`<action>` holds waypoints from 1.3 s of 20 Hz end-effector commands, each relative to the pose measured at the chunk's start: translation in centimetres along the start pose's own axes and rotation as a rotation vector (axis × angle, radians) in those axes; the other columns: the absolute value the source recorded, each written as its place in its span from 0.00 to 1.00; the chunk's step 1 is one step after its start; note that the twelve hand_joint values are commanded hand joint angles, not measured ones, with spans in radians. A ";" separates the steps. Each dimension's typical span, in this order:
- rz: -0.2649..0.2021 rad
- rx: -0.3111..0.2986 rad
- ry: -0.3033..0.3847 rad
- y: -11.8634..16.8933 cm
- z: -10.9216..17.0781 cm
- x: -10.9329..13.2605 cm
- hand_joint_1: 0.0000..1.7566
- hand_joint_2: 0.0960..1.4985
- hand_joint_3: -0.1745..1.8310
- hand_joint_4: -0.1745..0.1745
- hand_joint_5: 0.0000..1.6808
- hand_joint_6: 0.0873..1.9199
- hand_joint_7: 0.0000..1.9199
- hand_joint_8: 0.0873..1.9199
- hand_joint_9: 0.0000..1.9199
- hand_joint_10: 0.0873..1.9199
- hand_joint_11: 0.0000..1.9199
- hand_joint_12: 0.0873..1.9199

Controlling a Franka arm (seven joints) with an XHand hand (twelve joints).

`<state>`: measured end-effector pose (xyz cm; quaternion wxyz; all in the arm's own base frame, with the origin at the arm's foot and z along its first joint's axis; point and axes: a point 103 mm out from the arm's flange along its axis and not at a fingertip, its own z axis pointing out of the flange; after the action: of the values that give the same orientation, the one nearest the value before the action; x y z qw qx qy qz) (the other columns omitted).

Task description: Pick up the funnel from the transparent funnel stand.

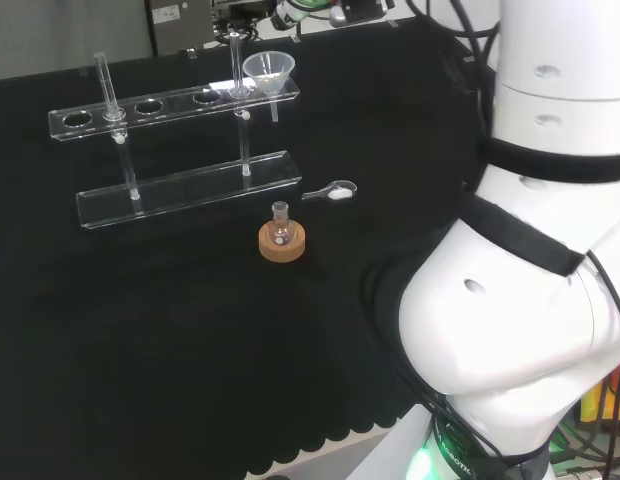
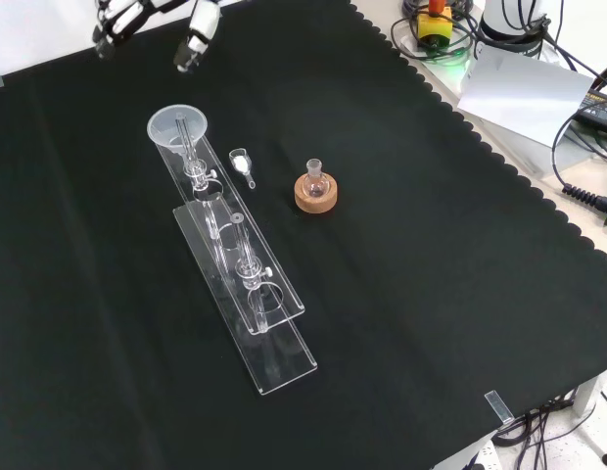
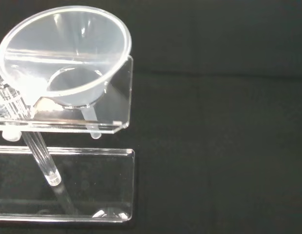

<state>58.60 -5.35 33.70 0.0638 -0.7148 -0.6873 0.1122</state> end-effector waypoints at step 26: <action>-0.091 0.258 -0.113 3.6 4.6 4.3 0.37 0.45 0.29 0.44 0.06 0.00 0.00 0.08 0.02 0.41 0.06 0.78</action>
<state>61.21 -1.44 28.48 0.1175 -0.6654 -0.7043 0.2177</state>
